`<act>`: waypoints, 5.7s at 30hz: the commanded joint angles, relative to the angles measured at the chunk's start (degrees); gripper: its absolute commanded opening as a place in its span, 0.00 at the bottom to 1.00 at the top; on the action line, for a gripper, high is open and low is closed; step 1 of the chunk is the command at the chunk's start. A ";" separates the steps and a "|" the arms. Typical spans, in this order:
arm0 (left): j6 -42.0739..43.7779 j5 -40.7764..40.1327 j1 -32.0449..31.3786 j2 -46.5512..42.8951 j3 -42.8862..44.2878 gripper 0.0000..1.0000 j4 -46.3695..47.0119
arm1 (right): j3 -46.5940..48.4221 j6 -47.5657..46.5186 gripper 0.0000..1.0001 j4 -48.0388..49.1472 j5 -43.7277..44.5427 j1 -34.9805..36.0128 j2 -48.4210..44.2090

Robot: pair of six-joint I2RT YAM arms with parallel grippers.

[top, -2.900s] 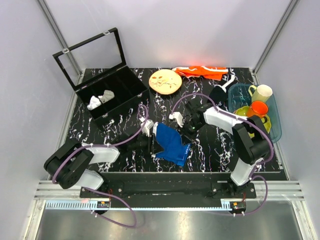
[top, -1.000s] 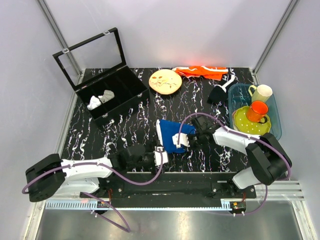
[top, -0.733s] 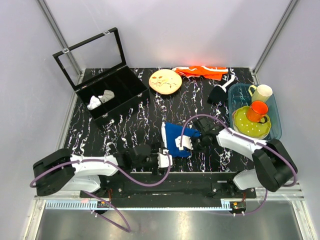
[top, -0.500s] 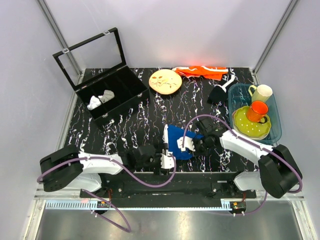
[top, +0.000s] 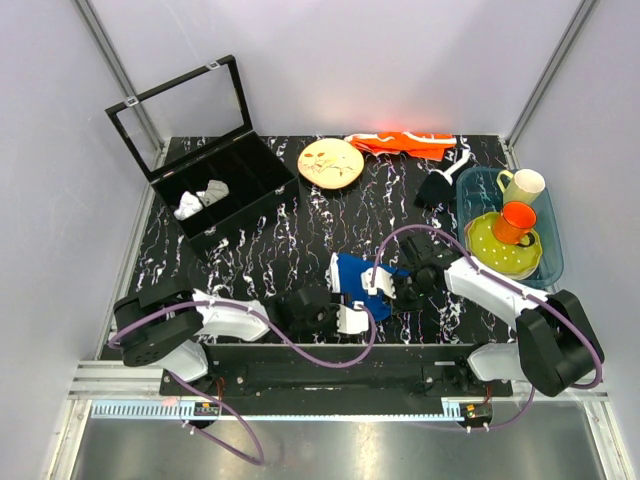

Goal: Roll the underwear
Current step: Fold the underwear at the center of the board, then roll the underwear to the center of the board.

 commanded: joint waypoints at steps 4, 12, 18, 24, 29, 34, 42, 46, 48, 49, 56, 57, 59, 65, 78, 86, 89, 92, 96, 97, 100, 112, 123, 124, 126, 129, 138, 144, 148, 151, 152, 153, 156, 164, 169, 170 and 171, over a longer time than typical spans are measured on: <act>0.99 5.32 -0.18 0.30 4.40 0.24 -6.33 | 0.31 0.42 0.16 -1.73 -2.99 -1.33 -0.99; -3.05 16.57 5.08 -1.46 10.99 0.00 -18.02 | 3.03 1.38 0.15 -4.72 -4.39 -4.23 -1.08; -7.09 26.85 12.46 0.64 18.37 0.00 -24.63 | 8.12 5.86 0.15 -7.00 -4.75 -6.69 1.99; -12.02 33.98 18.18 7.49 24.53 0.00 -26.12 | 14.98 8.06 0.15 -10.17 -4.57 -10.38 9.72; -16.41 33.99 22.04 13.46 29.89 0.00 -27.53 | 18.23 10.25 0.16 -9.74 -2.38 -12.84 14.64; -19.40 30.30 24.95 15.23 32.53 0.00 -25.60 | 21.58 12.54 0.18 -9.03 -0.44 -15.21 18.68; -20.90 26.35 26.01 18.92 36.22 0.00 -24.55 | 23.86 18.25 0.23 -4.91 2.28 -16.01 22.03; -21.77 23.80 26.27 20.68 37.36 0.00 -24.20 | 24.04 20.89 0.29 -2.53 4.57 -16.01 22.30; -22.21 21.70 26.36 21.30 37.45 0.00 -23.50 | 23.60 21.95 0.31 -1.12 5.88 -16.01 22.03; -22.65 20.98 26.36 21.39 37.45 0.00 -23.14 | 23.43 22.21 0.33 -0.51 6.58 -16.10 21.77; -25.64 16.41 26.45 21.39 36.75 0.10 -19.19 | 21.50 26.77 0.39 6.60 13.53 -16.10 20.36; -26.17 15.36 26.45 21.13 36.66 0.17 -18.92 | 21.41 27.30 0.40 7.22 14.75 -16.10 20.19; -27.58 15.00 26.45 20.69 36.49 0.21 -17.87 | 21.32 28.71 0.40 8.72 15.55 -16.10 20.19; -32.67 8.86 26.62 14.02 31.05 0.53 -9.46 | 22.19 33.98 0.45 12.59 17.31 -16.19 20.89; -42.40 21.92 26.98 4.33 23.74 0.60 -2.93 | 29.66 37.07 0.52 11.01 13.19 -16.10 28.79; -47.79 26.25 25.74 14.61 29.19 0.47 -2.66 | 32.74 36.98 0.37 6.18 10.64 -16.10 33.46; -49.19 26.43 25.74 18.92 31.30 0.45 -2.40 | 32.74 36.80 0.30 5.12 9.94 -16.27 34.16; -50.51 27.47 25.66 21.65 32.62 0.44 -0.64 | 32.74 36.71 0.22 4.15 9.23 -16.36 34.95; -52.36 28.18 25.31 22.97 32.62 0.43 1.55 | 32.39 36.89 0.18 3.98 9.05 -16.45 35.22; -52.54 28.18 25.22 23.49 32.36 0.43 2.34 | 32.30 36.89 0.19 3.98 9.05 -16.45 35.30; -52.45 26.09 25.22 24.11 31.74 0.43 1.83 | 32.04 37.33 0.18 3.98 9.05 -16.45 35.48; -46.83 11.14 29.17 27.19 34.63 0.44 -10.82 | 26.33 38.91 0.18 2.48 8.62 -16.45 31.88; -43.05 9.64 30.31 30.00 41.93 0.45 -17.69 | 20.80 40.41 0.20 -3.23 2.82 -16.10 25.11; -43.05 10.51 30.40 29.65 42.11 0.45 -17.60 | 20.70 40.49 0.22 -3.49 1.77 -16.10 24.06; -43.22 10.69 30.40 28.16 40.71 0.46 -15.77 | 20.79 40.49 0.27 -4.20 1.23 -16.18 22.65; -42.96 10.17 30.40 23.69 38.43 0.49 -14.00 | 21.92 40.58 0.35 -4.55 1.58 -16.10 19.93; -39.10 7.09 31.02 9.46 36.31 0.64 -15.14 | 28.69 38.65 0.45 -6.22 7.82 -16.19 15.62; -37.16 5.07 31.63 1.80 33.59 0.82 -17.07 | 31.86 25.32 0.45 -11.13 -0.57 -16.10 12.20; -43.45 8.82 35.83 -4.70 27.63 0.99 -13.92 | 25.12 -0.49 0.68 -13.61 -12.20 -16.10 4.30; -49.44 15.84 40.84 -9.01 22.08 0.99 -10.40 | 13.61 -25.90 0.99 -8.54 -15.12 -15.92 -3.09; -50.25 17.71 41.82 -11.02 21.03 0.99 -9.53 | 10.71 -33.00 1.00 -7.63 -14.42 -14.53 -3.80; -50.86 19.64 42.70 -12.17 18.49 0.99 -9.26 | 10.77 -34.46 1.00 -7.80 -11.46 -13.38 -1.98; -50.87 23.43 43.94 -17.53 13.83 0.99 -9.51 | 11.48 -37.90 0.94 -7.98 -6.97 -11.71 3.46; -49.11 24.14 43.94 -28.09 5.73 0.99 -11.97 | 7.87 -40.10 0.86 2.92 -1.50 -9.95 9.02; -49.11 24.40 43.94 -31.52 3.62 0.99 -12.24 | 7.87 -39.84 0.80 4.76 1.05 -9.42 13.24; -49.02 24.58 43.85 -31.70 3.27 0.99 -11.89 | 7.52 -39.93 0.79 5.03 1.40 -9.33 13.76; -49.11 24.93 43.85 -31.79 3.00 0.99 -11.63 | 7.34 -40.01 0.77 5.47 2.28 -8.98 14.64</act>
